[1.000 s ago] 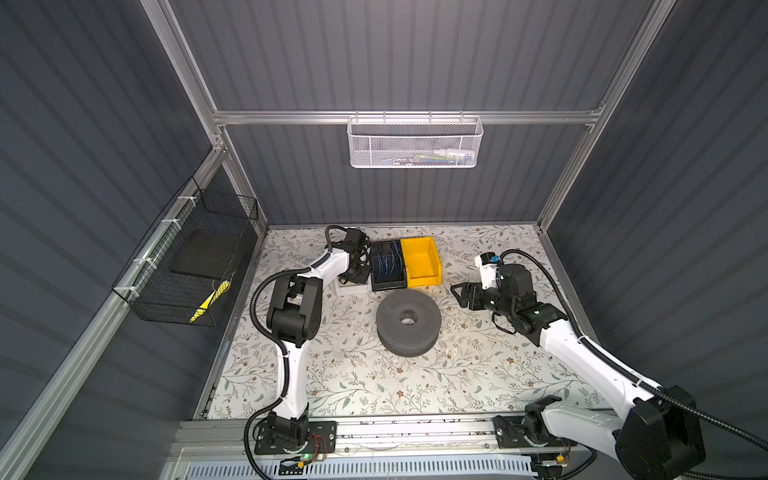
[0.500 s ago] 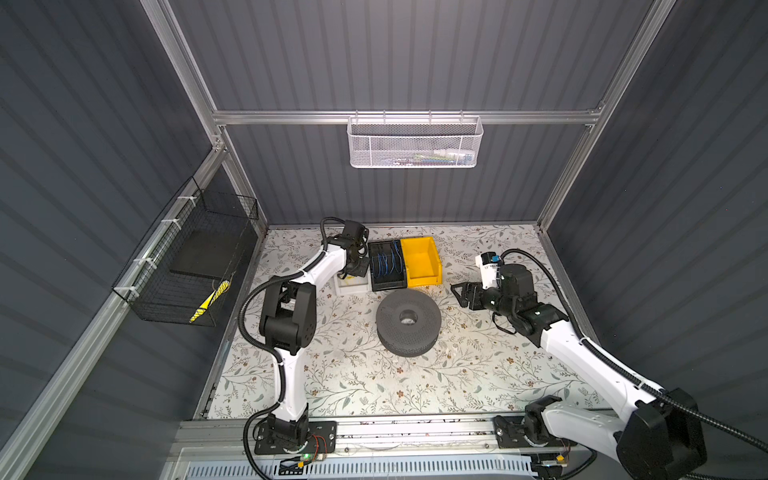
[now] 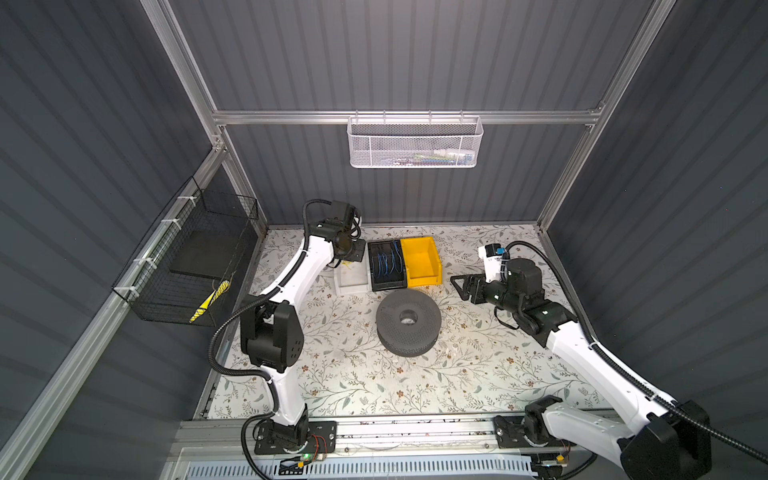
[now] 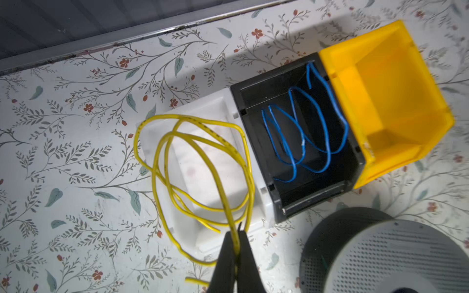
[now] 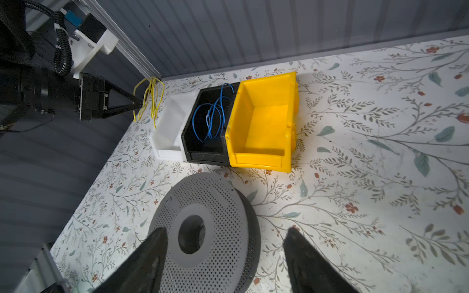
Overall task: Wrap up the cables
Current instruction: 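Lift the yellow cable with the left gripper while the right gripper reaches toward it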
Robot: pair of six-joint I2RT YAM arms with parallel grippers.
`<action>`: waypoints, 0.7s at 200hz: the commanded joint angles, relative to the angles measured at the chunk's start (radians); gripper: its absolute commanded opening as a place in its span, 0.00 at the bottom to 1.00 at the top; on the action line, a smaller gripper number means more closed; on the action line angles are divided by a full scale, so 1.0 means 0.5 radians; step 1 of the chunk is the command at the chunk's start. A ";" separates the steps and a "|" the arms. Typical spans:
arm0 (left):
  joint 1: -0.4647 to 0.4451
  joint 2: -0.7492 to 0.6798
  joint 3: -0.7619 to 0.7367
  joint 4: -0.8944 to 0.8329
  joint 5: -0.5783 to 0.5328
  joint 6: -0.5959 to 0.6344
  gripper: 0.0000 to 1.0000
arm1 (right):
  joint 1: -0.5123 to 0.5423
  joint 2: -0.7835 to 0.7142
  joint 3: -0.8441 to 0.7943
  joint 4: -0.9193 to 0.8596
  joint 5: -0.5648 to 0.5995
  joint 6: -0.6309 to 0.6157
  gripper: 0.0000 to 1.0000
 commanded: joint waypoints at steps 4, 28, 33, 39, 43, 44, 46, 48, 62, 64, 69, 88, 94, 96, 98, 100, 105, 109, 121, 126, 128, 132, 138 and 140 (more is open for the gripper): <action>-0.004 -0.183 0.146 -0.147 0.253 -0.154 0.00 | 0.014 -0.026 0.114 0.000 -0.225 0.076 0.74; -0.004 -0.280 0.199 -0.197 0.442 -0.251 0.00 | 0.017 -0.036 0.178 0.006 -0.311 0.132 0.74; -0.004 -0.292 0.212 -0.212 0.491 -0.267 0.00 | 0.017 -0.039 0.189 0.009 -0.324 0.148 0.74; -0.004 -0.307 0.227 -0.229 0.550 -0.287 0.00 | 0.017 -0.042 0.196 0.013 -0.337 0.171 0.75; -0.004 -0.316 0.231 -0.232 0.595 -0.307 0.00 | 0.016 -0.042 0.200 0.018 -0.342 0.188 0.75; -0.004 -0.321 0.232 -0.233 0.603 -0.311 0.00 | 0.017 -0.044 0.200 0.020 -0.346 0.191 0.75; -0.004 -0.330 0.230 -0.233 0.629 -0.326 0.00 | 0.017 -0.044 0.201 0.023 -0.350 0.201 0.75; -0.004 -0.337 0.231 -0.230 0.646 -0.340 0.00 | 0.017 -0.045 0.200 0.027 -0.358 0.209 0.75; -0.004 -0.399 0.190 -0.172 0.881 -0.439 0.00 | 0.020 -0.049 0.194 0.076 -0.410 0.278 0.75; -0.004 -0.412 0.176 -0.150 0.924 -0.460 0.00 | 0.020 -0.050 0.192 0.086 -0.418 0.287 0.75; -0.004 -0.440 0.135 -0.093 1.023 -0.528 0.00 | 0.020 -0.051 0.184 0.110 -0.440 0.313 0.75; -0.004 -0.533 -0.075 0.242 1.540 -0.811 0.00 | 0.029 -0.048 0.155 0.210 -0.527 0.372 0.76; -0.004 -0.555 -0.139 0.344 1.678 -0.909 0.00 | 0.029 -0.045 0.154 0.232 -0.543 0.381 0.76; -0.004 -0.566 -0.158 0.381 1.711 -0.936 0.00 | 0.028 -0.042 0.154 0.238 -0.550 0.381 0.76; -0.003 -0.571 -0.180 0.409 1.752 -0.966 0.00 | 0.028 -0.042 0.156 0.244 -0.557 0.382 0.77; -0.004 -0.581 -0.196 0.448 1.782 -0.991 0.00 | 0.026 -0.039 0.159 0.248 -0.562 0.379 0.77; -0.004 -0.605 -0.248 0.526 1.847 -1.064 0.00 | 0.028 -0.037 0.165 0.258 -0.583 0.371 0.77; -0.004 -0.625 -0.280 0.575 1.889 -1.103 0.00 | 0.029 -0.036 0.169 0.268 -0.603 0.366 0.77; -0.004 -0.673 -0.341 0.670 2.025 -1.166 0.00 | 0.029 -0.027 0.181 0.309 -0.673 0.355 0.78; -0.006 -0.692 -0.377 0.727 2.088 -1.203 0.00 | 0.030 -0.022 0.188 0.331 -0.702 0.356 0.78; -0.006 -0.701 -0.392 0.759 2.114 -1.222 0.00 | 0.026 -0.021 0.190 0.335 -0.713 0.355 0.78; -0.007 -0.719 -0.427 0.821 2.167 -1.266 0.00 | 0.029 -0.015 0.196 0.348 -0.733 0.352 0.78; -0.007 -0.744 -0.493 0.933 2.240 -1.356 0.00 | 0.029 -0.005 0.205 0.357 -0.752 0.345 0.78; -0.007 -0.753 -0.513 0.985 2.259 -1.385 0.00 | 0.030 0.000 0.209 0.358 -0.759 0.345 0.78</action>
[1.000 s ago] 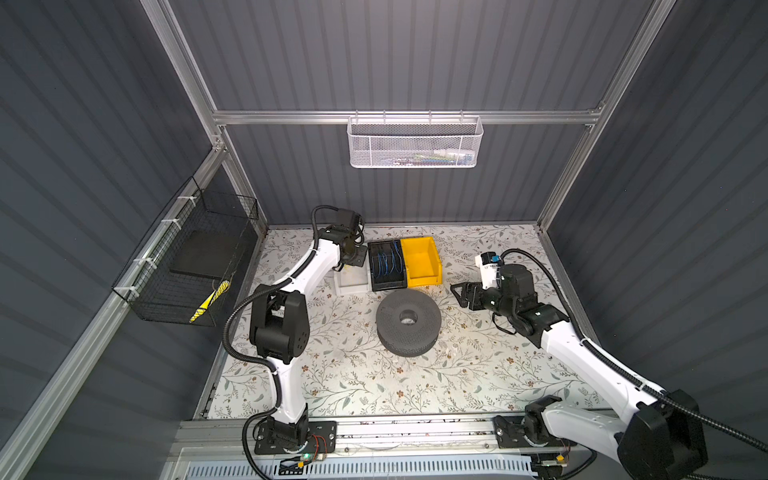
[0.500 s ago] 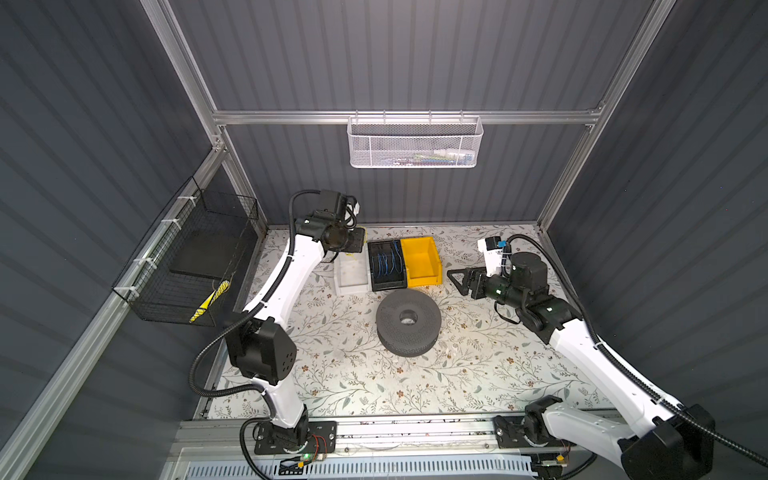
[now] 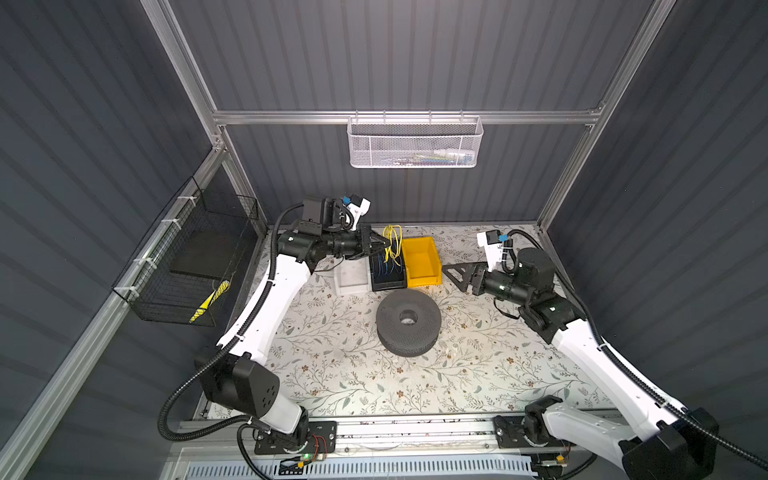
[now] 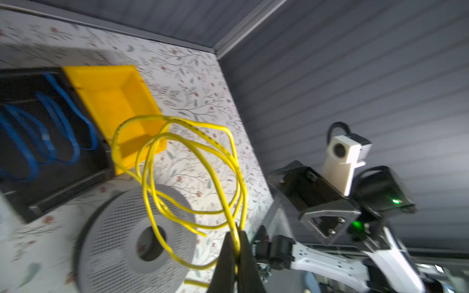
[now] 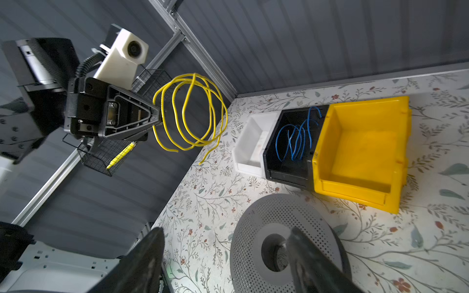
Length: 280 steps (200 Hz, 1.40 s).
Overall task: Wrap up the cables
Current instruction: 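Lift the yellow cable with the left gripper while the right gripper reaches toward it, then grasp the hanging yellow cable loop with the right gripper beside the left gripper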
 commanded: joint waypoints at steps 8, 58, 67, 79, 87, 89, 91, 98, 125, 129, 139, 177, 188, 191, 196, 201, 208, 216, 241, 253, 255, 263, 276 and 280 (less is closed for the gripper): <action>-0.006 -0.157 -0.243 0.634 0.604 -0.498 0.00 | 0.010 0.036 0.072 0.128 -0.206 0.002 0.78; -0.065 -0.283 -0.483 0.821 0.728 -0.618 0.00 | 0.010 0.172 0.109 0.290 -0.440 0.037 0.76; -0.092 -0.291 -0.489 0.837 0.732 -0.616 0.00 | 0.017 0.195 0.120 0.321 -0.479 0.043 0.75; -0.132 -0.296 -0.490 0.861 0.731 -0.614 0.00 | 0.031 0.228 0.149 0.339 -0.520 0.036 0.73; -0.155 -0.290 -0.485 0.859 0.731 -0.613 0.00 | 0.044 0.237 0.166 0.345 -0.540 0.016 0.72; -0.158 -0.290 -0.485 0.858 0.734 -0.614 0.00 | 0.049 0.238 0.170 0.346 -0.543 0.008 0.72; -0.161 -0.287 -0.486 0.856 0.737 -0.617 0.00 | 0.054 0.240 0.173 0.348 -0.544 0.002 0.72; -0.171 -0.283 -0.486 0.861 0.745 -0.617 0.00 | 0.067 0.243 0.182 0.344 -0.536 -0.027 0.72; -0.204 -0.292 -0.498 0.903 0.754 -0.636 0.00 | 0.088 0.310 0.262 0.266 -0.495 -0.100 0.67; -0.208 -0.292 -0.494 0.900 0.753 -0.635 0.00 | 0.088 0.322 0.270 0.256 -0.485 -0.102 0.64; -0.212 -0.297 -0.498 0.888 0.740 -0.622 0.00 | 0.088 0.343 0.282 0.259 -0.455 -0.106 0.57; -0.212 -0.319 -0.503 0.866 0.725 -0.602 0.00 | 0.085 0.375 0.284 0.284 -0.411 -0.112 0.23; -0.212 -0.330 -0.502 0.866 0.722 -0.596 0.00 | 0.085 0.363 0.270 0.282 -0.393 -0.119 0.14; -0.212 -0.330 -0.503 0.865 0.722 -0.595 0.00 | 0.085 0.360 0.268 0.279 -0.390 -0.122 0.12; -0.211 -0.334 -0.503 0.860 0.720 -0.589 0.00 | 0.085 0.351 0.262 0.273 -0.384 -0.133 0.09; -0.212 -0.337 -0.502 0.856 0.716 -0.589 0.00 | 0.085 0.343 0.257 0.268 -0.376 -0.139 0.08; -0.211 -0.338 -0.502 0.850 0.716 -0.587 0.00 | 0.085 0.337 0.254 0.256 -0.370 -0.145 0.07; -0.212 -0.341 -0.502 0.844 0.716 -0.582 0.00 | 0.083 0.325 0.251 0.243 -0.366 -0.156 0.00; -0.211 -0.349 -0.499 0.821 0.716 -0.556 0.00 | 0.082 0.288 0.236 0.226 -0.356 -0.170 0.00; -0.211 -0.350 -0.500 0.821 0.718 -0.556 0.00 | 0.082 0.289 0.239 0.226 -0.390 -0.174 0.00; -0.211 -0.352 -0.499 0.821 0.716 -0.554 0.00 | 0.080 0.291 0.240 0.228 -0.397 -0.176 0.00; -0.210 -0.353 -0.499 0.817 0.719 -0.551 0.00 | 0.082 0.296 0.247 0.229 -0.425 -0.177 0.06; -0.209 -0.353 -0.496 0.814 0.722 -0.546 0.00 | 0.081 0.294 0.247 0.222 -0.402 -0.171 0.39; -0.210 -0.356 -0.493 0.809 0.724 -0.547 0.00 | 0.082 0.288 0.241 0.229 -0.404 -0.170 0.40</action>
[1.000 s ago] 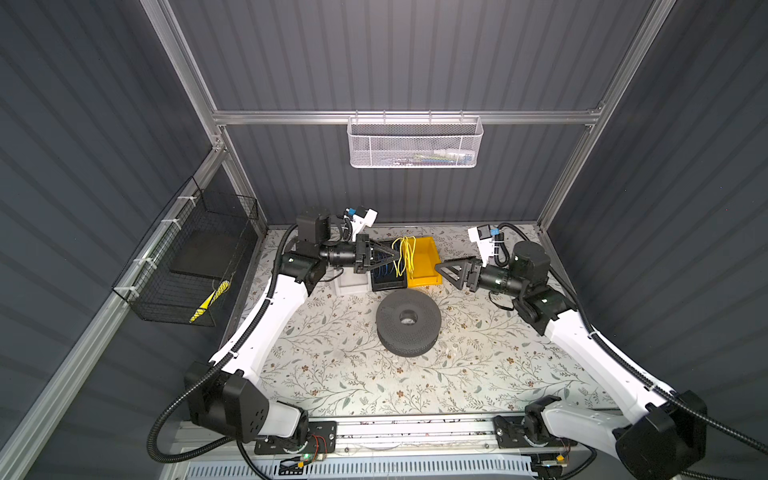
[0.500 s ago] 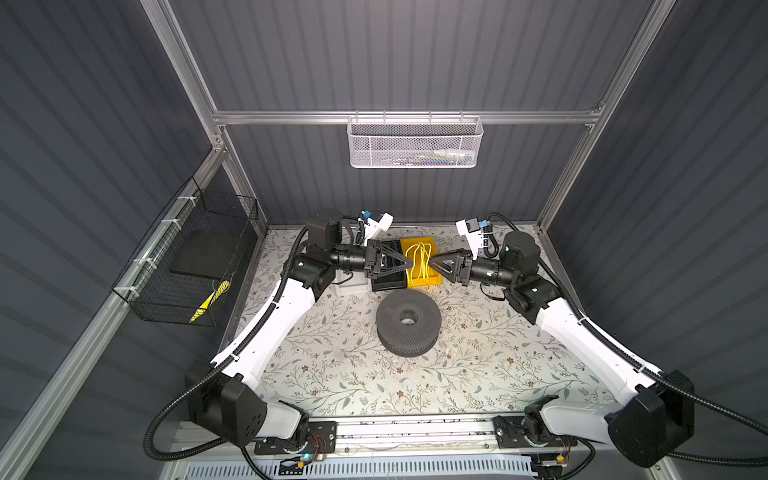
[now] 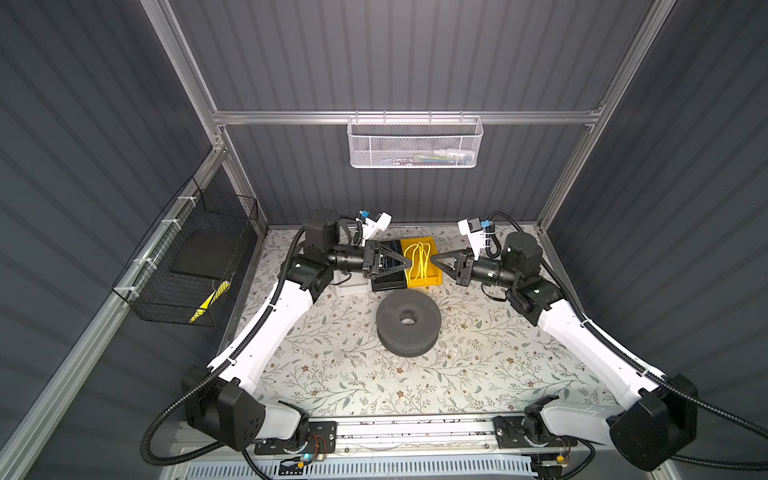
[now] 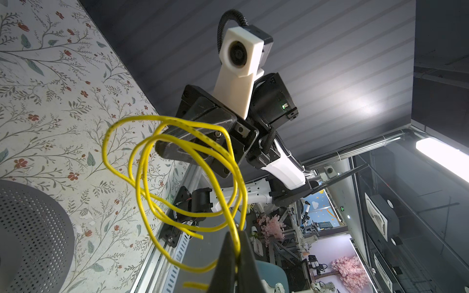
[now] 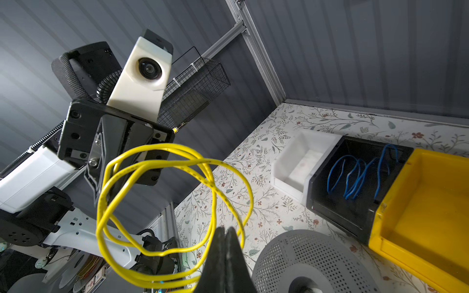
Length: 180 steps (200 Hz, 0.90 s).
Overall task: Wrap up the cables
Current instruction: 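Grasp the hanging yellow cable loop with the right gripper beside the left gripper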
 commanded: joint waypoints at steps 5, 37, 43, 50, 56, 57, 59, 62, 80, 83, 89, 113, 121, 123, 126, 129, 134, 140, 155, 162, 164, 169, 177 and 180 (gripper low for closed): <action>-0.007 -0.062 -0.003 -0.036 0.034 0.053 0.00 | -0.003 -0.030 -0.017 0.004 -0.042 -0.037 0.41; -0.007 -0.073 0.005 -0.036 0.037 0.054 0.00 | 0.001 0.015 0.001 0.031 -0.101 -0.032 0.40; -0.008 -0.075 0.007 -0.033 0.035 0.054 0.00 | 0.001 0.029 0.003 0.041 -0.110 -0.024 0.39; -0.008 -0.078 0.007 -0.032 0.037 0.054 0.00 | -0.001 0.053 0.002 0.056 -0.126 -0.013 0.36; -0.008 -0.079 0.006 -0.032 0.034 0.055 0.00 | 0.001 0.067 0.003 0.069 -0.134 -0.008 0.33; -0.008 -0.080 0.007 -0.032 0.034 0.054 0.00 | 0.001 0.070 0.003 0.070 -0.135 -0.006 0.33; -0.007 -0.081 0.009 -0.031 0.036 0.055 0.00 | 0.001 0.076 0.004 0.073 -0.139 -0.006 0.32; -0.008 -0.081 0.010 -0.032 0.037 0.056 0.00 | 0.001 0.086 0.005 0.074 -0.143 -0.003 0.31; -0.006 -0.084 0.011 -0.025 0.042 0.053 0.00 | 0.002 0.133 0.014 0.096 -0.168 0.014 0.28; -0.007 -0.087 0.010 -0.025 0.045 0.053 0.00 | 0.004 0.143 0.015 0.102 -0.175 0.021 0.27; -0.008 -0.087 0.013 -0.022 0.053 0.053 0.00 | 0.004 0.165 0.018 0.123 -0.192 0.041 0.24; -0.005 -0.087 0.007 -0.017 0.074 0.053 0.00 | 0.004 0.237 0.021 0.247 -0.249 0.140 0.18; -0.007 -0.084 0.010 -0.018 0.076 0.053 0.00 | 0.004 0.245 0.018 0.272 -0.252 0.156 0.15; -0.008 -0.084 0.010 -0.020 0.075 0.053 0.00 | 0.004 0.245 0.017 0.275 -0.250 0.158 0.14; -0.008 -0.084 0.008 -0.019 0.077 0.053 0.00 | 0.004 0.244 0.018 0.277 -0.248 0.154 0.13; -0.005 -0.086 0.010 -0.023 0.076 0.053 0.00 | 0.004 0.242 0.016 0.279 -0.244 0.152 0.10; -0.005 -0.090 0.016 -0.028 0.077 0.058 0.00 | 0.004 0.234 0.014 0.278 -0.240 0.145 0.07; -0.005 -0.093 0.017 -0.037 0.072 0.066 0.00 | 0.004 0.222 0.009 0.270 -0.227 0.133 0.03; -0.005 -0.102 0.020 -0.054 0.062 0.085 0.00 | 0.004 0.184 0.003 0.217 -0.171 0.086 0.00; -0.005 -0.102 0.022 -0.068 0.055 0.095 0.00 | 0.004 0.161 0.000 0.180 -0.132 0.060 0.00; -0.005 -0.105 0.021 -0.075 0.050 0.099 0.00 | 0.004 0.154 -0.001 0.167 -0.119 0.051 0.00; -0.005 -0.105 0.028 -0.098 0.030 0.113 0.00 | 0.003 0.129 -0.006 0.131 -0.076 0.027 0.00; -0.005 -0.104 0.040 -0.160 0.000 0.160 0.00 | 0.001 0.089 -0.018 0.083 0.004 -0.006 0.00; -0.005 -0.102 0.047 -0.187 -0.009 0.177 0.00 | 0.001 0.073 -0.025 0.070 0.037 -0.017 0.00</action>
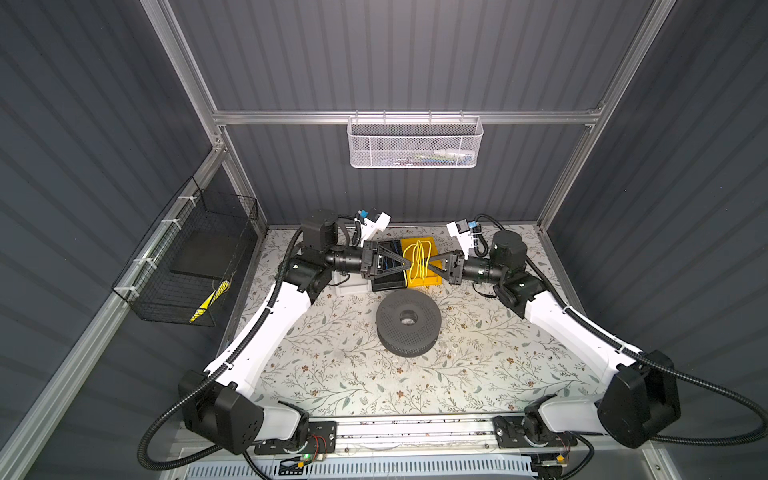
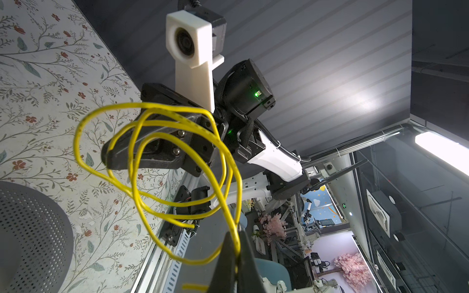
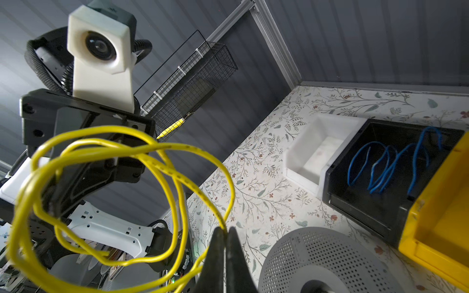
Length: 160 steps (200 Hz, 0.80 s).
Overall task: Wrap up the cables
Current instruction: 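Grasp the hanging yellow cable loop with the right gripper beside the left gripper, then pull the grippers apart, stretching the yellow cable between them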
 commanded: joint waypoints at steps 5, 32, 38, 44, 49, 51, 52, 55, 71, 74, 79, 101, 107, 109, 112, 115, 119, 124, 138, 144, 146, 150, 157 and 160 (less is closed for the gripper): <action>-0.004 -0.062 0.057 -0.199 -0.049 0.167 0.00 | -0.001 -0.154 -0.037 -0.106 0.251 -0.121 0.00; 0.035 -0.039 0.157 -0.459 -0.199 0.328 0.00 | -0.003 -0.366 -0.098 -0.323 0.753 -0.218 0.00; 0.052 -0.036 0.158 -0.481 -0.240 0.333 0.00 | -0.004 -0.421 -0.118 -0.358 0.871 -0.229 0.00; 0.069 -0.035 0.156 -0.484 -0.260 0.332 0.00 | -0.009 -0.498 -0.143 -0.386 0.972 -0.233 0.00; 0.081 -0.039 0.155 -0.484 -0.286 0.331 0.00 | -0.016 -0.546 -0.164 -0.403 1.076 -0.232 0.00; 0.089 -0.039 0.155 -0.484 -0.295 0.331 0.00 | -0.020 -0.562 -0.173 -0.408 1.105 -0.233 0.00; 0.091 -0.039 0.155 -0.486 -0.301 0.331 0.00 | -0.023 -0.571 -0.175 -0.411 1.119 -0.233 0.00; 0.099 -0.041 0.153 -0.487 -0.322 0.331 0.00 | -0.028 -0.596 -0.191 -0.419 1.156 -0.230 0.00; 0.160 -0.061 0.130 -0.435 -0.402 0.286 0.00 | -0.081 -0.715 -0.232 -0.491 1.282 -0.209 0.00; 0.169 -0.065 0.124 -0.425 -0.415 0.273 0.00 | -0.095 -0.733 -0.236 -0.511 1.295 -0.207 0.00; 0.188 -0.068 0.119 -0.420 -0.445 0.266 0.00 | -0.119 -0.756 -0.232 -0.553 1.311 -0.206 0.00; 0.272 -0.081 0.115 -0.431 -0.582 0.253 0.00 | -0.246 -0.829 -0.211 -0.749 1.336 -0.200 0.00; 0.297 -0.094 0.042 -0.419 -0.626 0.244 0.00 | -0.279 -0.846 -0.212 -0.797 1.339 -0.205 0.00; 0.304 -0.098 0.033 -0.409 -0.641 0.238 0.00 | -0.293 -0.852 -0.210 -0.814 1.342 -0.206 0.00; 0.312 -0.104 0.023 -0.398 -0.662 0.229 0.00 | -0.311 -0.860 -0.209 -0.839 1.343 -0.207 0.00; 0.319 -0.110 0.020 -0.400 -0.689 0.228 0.00 | -0.330 -0.868 -0.209 -0.859 1.340 -0.208 0.00; 0.330 -0.119 0.018 -0.410 -0.735 0.231 0.00 | -0.354 -0.875 -0.206 -0.887 1.339 -0.213 0.00; 0.340 -0.128 0.017 -0.422 -0.793 0.236 0.00 | -0.384 -0.885 -0.200 -0.935 1.345 -0.222 0.00; 0.357 -0.149 0.036 -0.487 -0.963 0.275 0.00 | -0.452 -0.905 -0.176 -1.063 1.382 -0.258 0.00; 0.361 -0.152 0.054 -0.538 -1.051 0.294 0.00 | -0.483 -0.909 -0.163 -1.125 1.409 -0.279 0.00; 0.363 -0.154 0.060 -0.552 -1.078 0.299 0.00 | -0.495 -0.910 -0.158 -1.143 1.424 -0.285 0.00; 0.368 -0.158 0.073 -0.578 -1.132 0.310 0.00 | -0.515 -0.917 -0.151 -1.176 1.449 -0.292 0.00; 0.372 -0.164 0.076 -0.638 -1.240 0.342 0.00 | -0.548 -0.930 -0.150 -1.242 1.483 -0.313 0.00; 0.375 -0.169 0.115 -0.671 -1.291 0.355 0.00 | -0.567 -0.936 -0.155 -1.256 1.490 -0.319 0.00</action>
